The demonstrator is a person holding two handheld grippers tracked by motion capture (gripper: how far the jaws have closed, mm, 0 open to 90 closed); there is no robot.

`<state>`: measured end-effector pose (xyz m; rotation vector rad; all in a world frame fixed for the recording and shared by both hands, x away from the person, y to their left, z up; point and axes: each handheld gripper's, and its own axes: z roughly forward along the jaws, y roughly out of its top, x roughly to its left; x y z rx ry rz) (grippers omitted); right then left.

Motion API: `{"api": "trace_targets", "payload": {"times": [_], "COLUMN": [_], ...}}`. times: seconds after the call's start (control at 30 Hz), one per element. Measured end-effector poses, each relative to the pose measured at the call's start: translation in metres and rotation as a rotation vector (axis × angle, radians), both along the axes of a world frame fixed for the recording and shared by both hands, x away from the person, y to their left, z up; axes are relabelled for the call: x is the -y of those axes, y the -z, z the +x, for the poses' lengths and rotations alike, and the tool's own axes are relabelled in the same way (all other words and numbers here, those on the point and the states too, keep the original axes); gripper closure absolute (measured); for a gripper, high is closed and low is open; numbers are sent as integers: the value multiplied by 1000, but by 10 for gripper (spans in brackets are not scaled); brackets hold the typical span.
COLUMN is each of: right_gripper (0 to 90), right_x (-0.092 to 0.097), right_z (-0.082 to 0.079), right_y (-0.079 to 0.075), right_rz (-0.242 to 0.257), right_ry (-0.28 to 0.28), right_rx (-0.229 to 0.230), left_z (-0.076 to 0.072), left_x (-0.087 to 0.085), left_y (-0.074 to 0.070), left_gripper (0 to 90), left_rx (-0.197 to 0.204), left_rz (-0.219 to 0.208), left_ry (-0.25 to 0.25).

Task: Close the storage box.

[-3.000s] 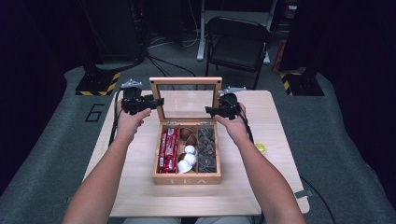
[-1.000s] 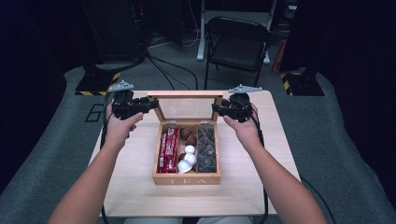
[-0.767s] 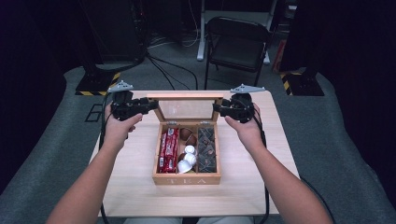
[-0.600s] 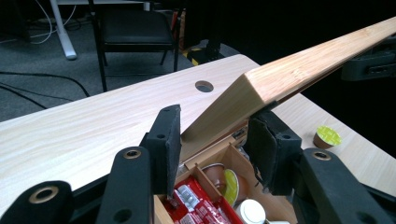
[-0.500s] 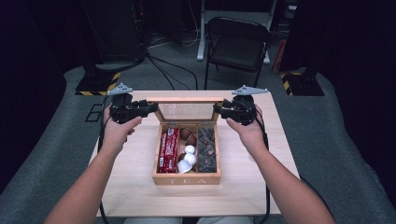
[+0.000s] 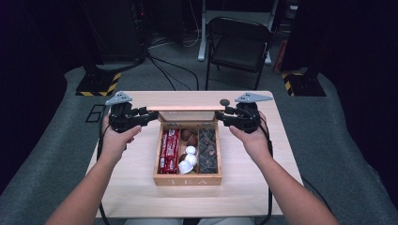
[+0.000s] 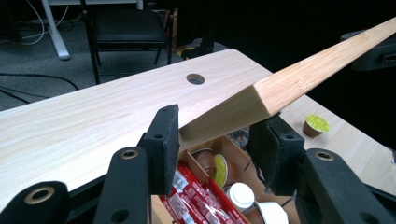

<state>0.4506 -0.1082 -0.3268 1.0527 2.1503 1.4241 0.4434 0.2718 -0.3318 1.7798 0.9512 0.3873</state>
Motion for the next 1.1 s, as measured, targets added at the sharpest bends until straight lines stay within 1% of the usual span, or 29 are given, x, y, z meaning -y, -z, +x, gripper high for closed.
{"api": "trace_targets", "payload": {"times": [0.13, 0.23, 0.37, 0.4, 0.5, 0.53, 0.63, 0.87, 0.97, 1.1], "right_gripper": [564, 561, 558, 558, 558, 558, 556, 548, 546, 546], "right_x": [0, 2, 3, 3, 3, 3, 3, 5, 5, 4], "right_z": [-5, -9, -14, -16, -20, -22, -26, -36, -41, -46], "right_y": [2, 5, 9, 10, 13, 15, 18, 28, 31, 35], "right_rz": [4, 10, 17, 14, 10, 2, -2, 8, -1, -19], "right_ry": [4, -4, -9, -12, -11, -14, -18, -25, -29, -32], "right_rx": [-13, -19, -30, -22, -17, -9, -3, -16, -15, -5], "left_z": [-6, -10, -16, -17, -21, -22, -27, -38, -41, -47], "left_x": [0, -1, -1, -1, -2, -2, -2, -1, -2, -2], "left_y": [4, 7, 12, 13, 17, 18, 22, 30, 33, 39], "left_gripper": [533, 530, 527, 526, 523, 521, 519, 517, 516, 512], "left_rx": [5, 5, 8, 8, 2, 5, 3, 0, -1, -6], "left_rz": [0, -1, -13, -15, -24, -26, -22, -4, 4, -8], "left_ry": [5, 10, 9, 8, 14, 13, 19, 23, 28, 27]}}
